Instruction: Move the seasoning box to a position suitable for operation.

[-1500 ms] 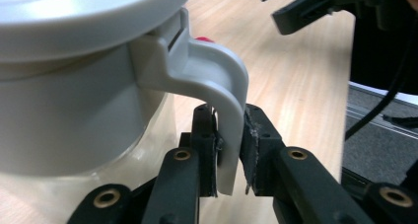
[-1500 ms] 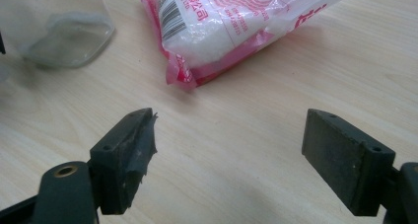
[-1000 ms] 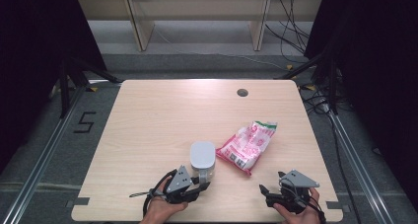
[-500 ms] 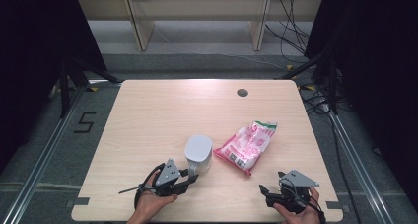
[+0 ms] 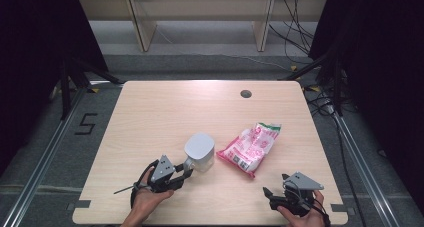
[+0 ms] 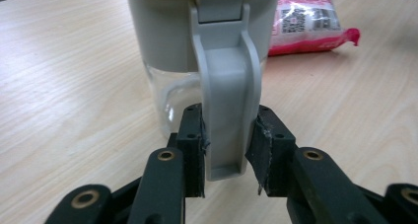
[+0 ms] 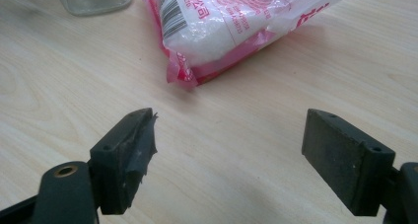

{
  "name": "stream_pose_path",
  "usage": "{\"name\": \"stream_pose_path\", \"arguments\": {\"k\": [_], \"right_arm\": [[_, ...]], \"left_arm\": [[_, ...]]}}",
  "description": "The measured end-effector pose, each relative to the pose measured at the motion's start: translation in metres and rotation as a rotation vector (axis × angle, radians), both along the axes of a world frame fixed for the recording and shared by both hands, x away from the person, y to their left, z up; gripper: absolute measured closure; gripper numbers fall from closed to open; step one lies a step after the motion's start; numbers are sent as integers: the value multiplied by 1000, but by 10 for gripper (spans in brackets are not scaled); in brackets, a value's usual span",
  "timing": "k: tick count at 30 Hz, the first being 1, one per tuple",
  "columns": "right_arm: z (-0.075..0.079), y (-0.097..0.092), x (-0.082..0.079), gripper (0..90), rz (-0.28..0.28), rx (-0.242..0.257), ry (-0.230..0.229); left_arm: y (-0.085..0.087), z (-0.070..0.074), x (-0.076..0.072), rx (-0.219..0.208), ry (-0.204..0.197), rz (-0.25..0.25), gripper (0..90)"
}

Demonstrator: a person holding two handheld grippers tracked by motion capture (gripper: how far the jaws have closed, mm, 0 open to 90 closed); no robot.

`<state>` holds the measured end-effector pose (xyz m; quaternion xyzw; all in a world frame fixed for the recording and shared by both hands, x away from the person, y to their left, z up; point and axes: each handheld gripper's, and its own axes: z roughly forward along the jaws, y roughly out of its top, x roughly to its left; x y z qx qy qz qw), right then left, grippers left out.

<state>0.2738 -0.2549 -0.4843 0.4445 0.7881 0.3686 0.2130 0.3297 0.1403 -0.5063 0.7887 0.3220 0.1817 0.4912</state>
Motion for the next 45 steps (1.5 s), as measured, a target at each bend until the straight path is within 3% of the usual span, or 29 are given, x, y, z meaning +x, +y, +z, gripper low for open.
{"name": "stream_pose_path", "arguments": {"k": [2, 8, 9, 13, 14, 22, 30, 40, 45], "right_arm": [[0, -1, 1, 213, 26, 3, 15], [-1, 0, 0, 214, 0, 5, 1], [0, 2, -2, 213, -19, 18, 27], [0, 1, -1, 214, -9, 11, 19], [-1, 0, 1, 214, 28, -1, 3], [-1, 0, 2, 215, 39, 6, 23], [-2, 1, 2, 215, 29, 0, 17], [-2, 1, 2, 215, 28, 7, 11], [-2, 1, 2, 215, 26, 5, 22]], "left_arm": [[2, 0, 2, 0, -3, 15, 682], [10, -1, 9, 9, -23, 60, 681], [11, -2, 10, 7, -28, 74, 681], [16, -3, 14, 23, -44, 118, 681], [17, -3, 16, 21, -51, 128, 683], [20, -5, 23, 26, -63, 171, 691], [23, -6, 27, 15, -74, 164, 699], [25, -5, 20, 17, -67, 139, 695], [24, -6, 21, 1, -62, 85, 693]]}}
